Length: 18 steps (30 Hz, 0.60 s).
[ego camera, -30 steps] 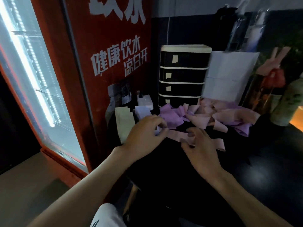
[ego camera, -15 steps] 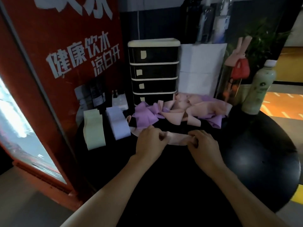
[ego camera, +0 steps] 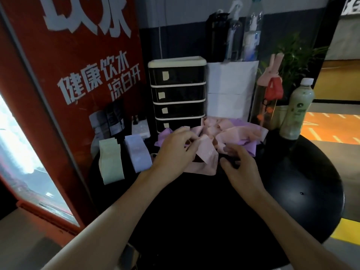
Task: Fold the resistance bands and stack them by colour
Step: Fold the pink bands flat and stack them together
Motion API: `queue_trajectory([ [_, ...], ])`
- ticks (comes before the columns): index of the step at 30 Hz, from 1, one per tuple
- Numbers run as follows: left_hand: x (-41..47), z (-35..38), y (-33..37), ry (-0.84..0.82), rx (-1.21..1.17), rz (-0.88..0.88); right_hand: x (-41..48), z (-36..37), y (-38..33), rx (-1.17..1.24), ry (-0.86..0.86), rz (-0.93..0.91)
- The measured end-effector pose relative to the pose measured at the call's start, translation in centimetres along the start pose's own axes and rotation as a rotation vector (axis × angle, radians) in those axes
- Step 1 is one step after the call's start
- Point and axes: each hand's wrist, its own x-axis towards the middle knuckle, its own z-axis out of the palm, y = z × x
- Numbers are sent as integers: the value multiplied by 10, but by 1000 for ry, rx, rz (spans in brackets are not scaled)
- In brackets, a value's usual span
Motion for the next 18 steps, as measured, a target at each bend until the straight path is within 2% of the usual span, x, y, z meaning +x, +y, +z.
queue_trajectory([
  [2,5,-15,8,-28,-4,15,3,-5,-16,101,-45,-27],
  [6,13,-40,25,-49,-19,72,10,-10,-49,150,-121,-138],
  [13,20,-75,48,20,-102,97,13,-13,-85,149,-233,-209],
  [18,19,-91,50,133,-208,60,9,-4,-89,113,-211,-229],
])
